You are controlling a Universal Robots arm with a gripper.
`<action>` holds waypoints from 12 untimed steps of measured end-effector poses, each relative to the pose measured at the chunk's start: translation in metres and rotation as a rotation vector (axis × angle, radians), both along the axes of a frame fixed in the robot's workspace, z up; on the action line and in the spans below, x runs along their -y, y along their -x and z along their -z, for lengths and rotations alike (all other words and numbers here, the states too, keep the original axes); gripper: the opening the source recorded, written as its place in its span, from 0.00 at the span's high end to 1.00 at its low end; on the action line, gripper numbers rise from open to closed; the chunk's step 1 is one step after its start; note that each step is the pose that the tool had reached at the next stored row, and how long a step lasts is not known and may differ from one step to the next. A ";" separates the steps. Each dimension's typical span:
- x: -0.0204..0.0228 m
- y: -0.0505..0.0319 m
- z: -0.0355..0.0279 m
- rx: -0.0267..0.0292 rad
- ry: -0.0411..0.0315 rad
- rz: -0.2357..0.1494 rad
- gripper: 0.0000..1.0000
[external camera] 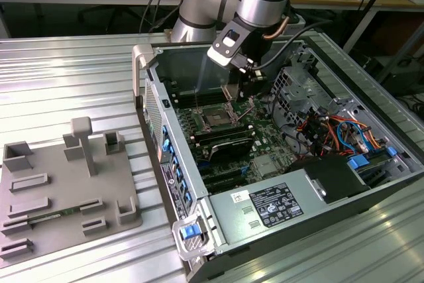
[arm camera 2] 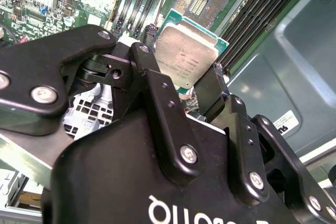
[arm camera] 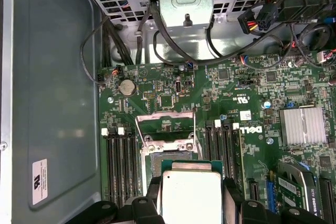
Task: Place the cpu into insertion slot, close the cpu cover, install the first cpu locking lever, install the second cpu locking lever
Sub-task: 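Place the cpu into insertion slot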
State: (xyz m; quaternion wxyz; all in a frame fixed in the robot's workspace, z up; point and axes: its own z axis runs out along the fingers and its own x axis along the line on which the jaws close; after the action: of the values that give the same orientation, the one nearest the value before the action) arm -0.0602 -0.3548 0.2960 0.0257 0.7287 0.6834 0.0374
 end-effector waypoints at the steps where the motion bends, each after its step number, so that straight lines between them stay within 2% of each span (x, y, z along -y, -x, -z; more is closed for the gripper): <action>1: 0.0000 0.0000 0.0001 0.0000 0.0000 0.000 0.45; 3: 0.0000 0.0000 0.0008 0.0002 -0.0003 0.000 0.45; 9: 0.0001 0.0000 0.0048 -0.0063 -0.0001 0.000 0.45; 12: 0.0001 0.0000 0.0053 -0.0067 0.0002 0.000 0.45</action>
State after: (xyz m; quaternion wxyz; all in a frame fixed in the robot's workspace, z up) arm -0.0603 -0.3549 0.2906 0.0235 0.7288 0.6834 0.0349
